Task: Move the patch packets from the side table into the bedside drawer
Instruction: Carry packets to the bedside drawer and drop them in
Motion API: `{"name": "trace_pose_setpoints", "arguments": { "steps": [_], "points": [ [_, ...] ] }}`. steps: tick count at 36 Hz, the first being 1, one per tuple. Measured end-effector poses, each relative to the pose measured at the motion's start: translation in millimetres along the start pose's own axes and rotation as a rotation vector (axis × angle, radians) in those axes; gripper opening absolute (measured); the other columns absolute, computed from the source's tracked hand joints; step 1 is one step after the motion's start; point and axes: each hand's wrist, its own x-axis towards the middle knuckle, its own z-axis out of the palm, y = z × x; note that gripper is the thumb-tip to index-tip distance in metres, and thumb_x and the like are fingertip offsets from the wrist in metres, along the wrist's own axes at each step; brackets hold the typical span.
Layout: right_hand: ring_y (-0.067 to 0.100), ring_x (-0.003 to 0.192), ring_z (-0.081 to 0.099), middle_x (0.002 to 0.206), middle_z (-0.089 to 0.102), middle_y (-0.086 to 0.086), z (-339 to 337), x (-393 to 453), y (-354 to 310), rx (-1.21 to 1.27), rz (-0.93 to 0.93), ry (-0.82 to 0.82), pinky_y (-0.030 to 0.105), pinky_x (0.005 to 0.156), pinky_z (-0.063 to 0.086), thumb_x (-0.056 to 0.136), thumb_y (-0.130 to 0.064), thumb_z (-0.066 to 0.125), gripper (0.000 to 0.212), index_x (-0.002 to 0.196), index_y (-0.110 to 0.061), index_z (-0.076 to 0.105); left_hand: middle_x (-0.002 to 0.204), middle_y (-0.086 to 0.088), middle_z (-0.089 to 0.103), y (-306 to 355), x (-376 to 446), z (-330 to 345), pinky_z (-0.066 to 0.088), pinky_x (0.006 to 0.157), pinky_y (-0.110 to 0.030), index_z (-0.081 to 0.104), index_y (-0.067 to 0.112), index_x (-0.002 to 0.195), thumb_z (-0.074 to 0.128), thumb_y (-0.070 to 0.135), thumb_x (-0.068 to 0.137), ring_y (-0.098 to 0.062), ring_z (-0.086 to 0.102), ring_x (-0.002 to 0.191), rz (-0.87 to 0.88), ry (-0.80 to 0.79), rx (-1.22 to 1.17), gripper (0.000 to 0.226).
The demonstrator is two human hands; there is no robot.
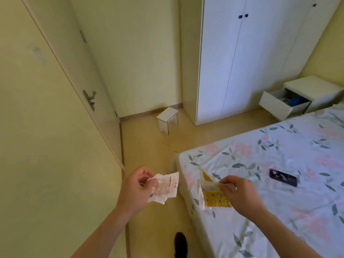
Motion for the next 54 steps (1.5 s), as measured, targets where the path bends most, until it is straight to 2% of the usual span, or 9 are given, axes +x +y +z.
{"name": "trace_pose_setpoints", "arguments": {
  "steps": [6,11,16,23,28,32,43,50,54],
  "points": [
    [0.003,0.069,0.065,0.076,0.071,-0.013,31,124,-48,-0.021,-0.004,-0.065,0.017,0.059,0.052,0.092,-0.022,0.067,0.014,0.082,-0.029,0.073,0.08,0.014,0.073,-15,117,-22,0.055,0.052,-0.023,0.064,0.025,0.078,0.073,0.007,0.085,-0.004,0.069,0.074,-0.041,0.032,0.028,0.021],
    [0.003,0.076,0.065,0.079,0.071,-0.015,58,229,-107,-0.066,-0.086,-0.148,0.018,0.068,0.052,0.092,-0.019,0.065,0.013,0.087,-0.026,0.074,0.081,0.014,0.072,-27,205,-56,0.051,0.057,-0.013,0.068,0.024,0.082,0.075,0.005,0.084,-0.005,0.069,0.076,-0.075,0.134,-0.01,0.02],
    [0.001,0.069,0.064,0.074,0.07,-0.017,83,323,-160,-0.081,-0.158,-0.17,0.023,0.065,0.054,0.091,-0.025,0.066,0.011,0.084,-0.031,0.073,0.08,0.012,0.072,-51,291,-78,0.051,0.059,-0.012,0.068,0.023,0.082,0.076,0.004,0.083,-0.006,0.068,0.074,-0.077,0.178,-0.031,0.021],
    [0.006,0.07,0.067,0.077,0.071,-0.01,115,446,-203,-0.047,-0.122,-0.135,0.021,0.063,0.055,0.093,-0.019,0.067,0.011,0.086,-0.024,0.074,0.079,0.01,0.071,-82,435,-90,0.052,0.058,-0.014,0.068,0.022,0.082,0.076,0.003,0.083,-0.008,0.068,0.074,-0.059,0.148,-0.065,0.02],
    [0.001,0.067,0.066,0.072,0.071,-0.015,119,512,-217,-0.035,-0.024,-0.043,0.019,0.061,0.053,0.092,-0.025,0.068,0.014,0.081,-0.032,0.072,0.082,0.011,0.072,-85,549,-94,0.052,0.062,-0.016,0.068,0.023,0.082,0.078,0.005,0.082,-0.008,0.068,0.075,-0.02,0.038,-0.059,0.021],
    [0.0,0.068,0.065,0.07,0.071,-0.015,110,556,-219,0.026,0.059,0.091,0.013,0.056,0.047,0.091,-0.025,0.069,0.015,0.079,-0.031,0.073,0.082,0.009,0.073,-68,639,-72,0.052,0.061,-0.015,0.068,0.023,0.084,0.078,0.006,0.083,-0.004,0.068,0.076,0.036,-0.09,-0.054,0.019],
    [-0.002,0.067,0.065,0.072,0.071,-0.017,71,674,-169,0.07,0.315,0.324,0.017,0.058,0.049,0.089,-0.025,0.071,0.019,0.074,-0.036,0.071,0.081,0.008,0.074,-2,821,42,0.049,0.056,-0.015,0.066,0.02,0.083,0.075,0.009,0.086,-0.008,0.069,0.074,0.227,-0.411,-0.023,0.014],
    [-0.002,0.067,0.065,0.074,0.071,-0.017,35,775,-149,0.079,0.397,0.366,0.02,0.059,0.052,0.089,-0.026,0.067,0.017,0.077,-0.036,0.071,0.085,0.005,0.074,30,928,107,0.052,0.059,-0.02,0.065,0.019,0.083,0.074,0.01,0.087,-0.011,0.071,0.078,0.216,-0.466,-0.029,0.013],
    [-0.002,0.067,0.065,0.074,0.071,-0.018,3,832,-145,0.05,0.389,0.373,0.022,0.063,0.055,0.09,-0.027,0.066,0.015,0.081,-0.037,0.072,0.085,0.007,0.075,50,981,145,0.05,0.06,-0.016,0.065,0.019,0.082,0.076,0.009,0.086,-0.01,0.069,0.075,0.219,-0.471,-0.035,0.015]
  ]
}}
